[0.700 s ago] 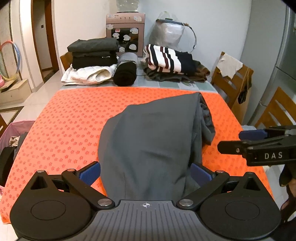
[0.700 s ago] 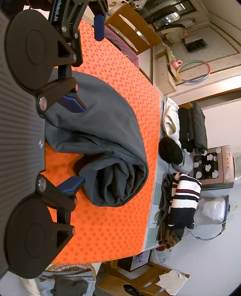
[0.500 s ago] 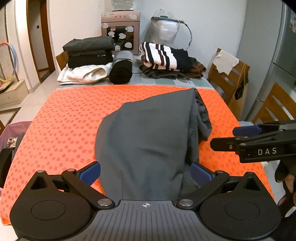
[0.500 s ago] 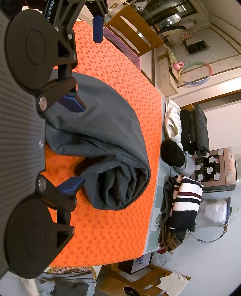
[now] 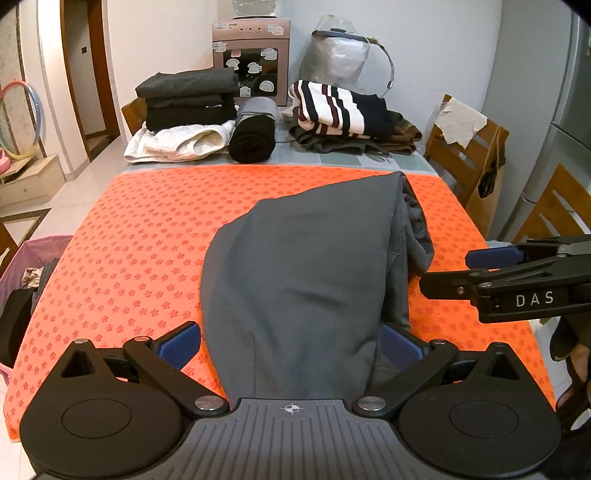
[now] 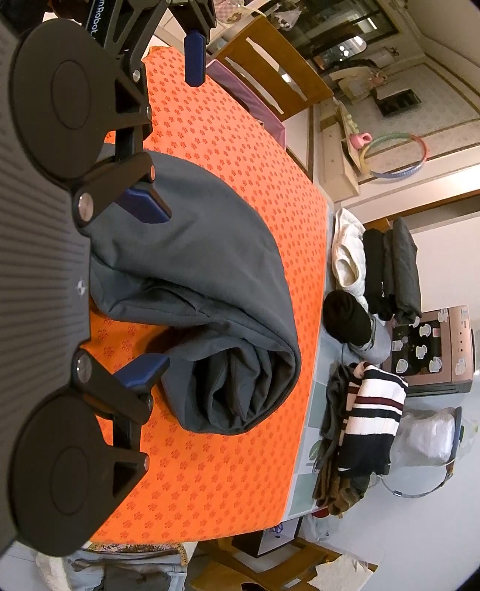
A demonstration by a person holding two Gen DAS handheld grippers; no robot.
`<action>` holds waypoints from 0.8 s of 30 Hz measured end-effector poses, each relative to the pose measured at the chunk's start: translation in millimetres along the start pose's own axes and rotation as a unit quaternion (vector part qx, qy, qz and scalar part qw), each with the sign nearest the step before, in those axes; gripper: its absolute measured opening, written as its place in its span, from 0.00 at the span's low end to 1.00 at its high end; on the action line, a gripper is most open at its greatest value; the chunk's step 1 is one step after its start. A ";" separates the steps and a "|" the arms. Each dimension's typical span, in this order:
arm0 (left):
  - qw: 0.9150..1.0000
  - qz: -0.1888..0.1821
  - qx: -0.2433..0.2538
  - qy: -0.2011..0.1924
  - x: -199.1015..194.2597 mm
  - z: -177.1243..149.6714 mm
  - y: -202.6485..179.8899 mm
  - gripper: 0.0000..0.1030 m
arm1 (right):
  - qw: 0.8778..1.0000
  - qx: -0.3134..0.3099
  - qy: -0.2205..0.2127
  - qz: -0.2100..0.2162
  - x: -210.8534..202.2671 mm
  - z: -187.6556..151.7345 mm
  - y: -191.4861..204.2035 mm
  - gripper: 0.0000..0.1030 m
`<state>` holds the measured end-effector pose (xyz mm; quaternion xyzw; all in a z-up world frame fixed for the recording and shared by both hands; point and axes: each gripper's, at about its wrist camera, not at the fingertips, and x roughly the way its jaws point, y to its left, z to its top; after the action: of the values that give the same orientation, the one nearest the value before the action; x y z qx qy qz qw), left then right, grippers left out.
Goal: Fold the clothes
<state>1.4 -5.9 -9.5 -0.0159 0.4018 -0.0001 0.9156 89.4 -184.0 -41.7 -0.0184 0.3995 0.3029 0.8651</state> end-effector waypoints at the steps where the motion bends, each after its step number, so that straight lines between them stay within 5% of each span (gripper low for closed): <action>1: 1.000 0.000 0.000 0.000 0.2 -0.2 -0.1 1.00 | 1.000 0.000 0.000 0.000 0.1 0.3 -0.4 0.80; 24: 1.000 -0.010 0.014 0.011 0.7 -2.4 -11.6 1.00 | 1.000 0.016 0.005 -0.004 -7.2 -7.1 -7.3 0.82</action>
<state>0.3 -17.6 -11.3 -0.0074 0.4113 -0.0150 0.9114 84.9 -195.6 -43.0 -0.0080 0.4089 0.2925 0.8644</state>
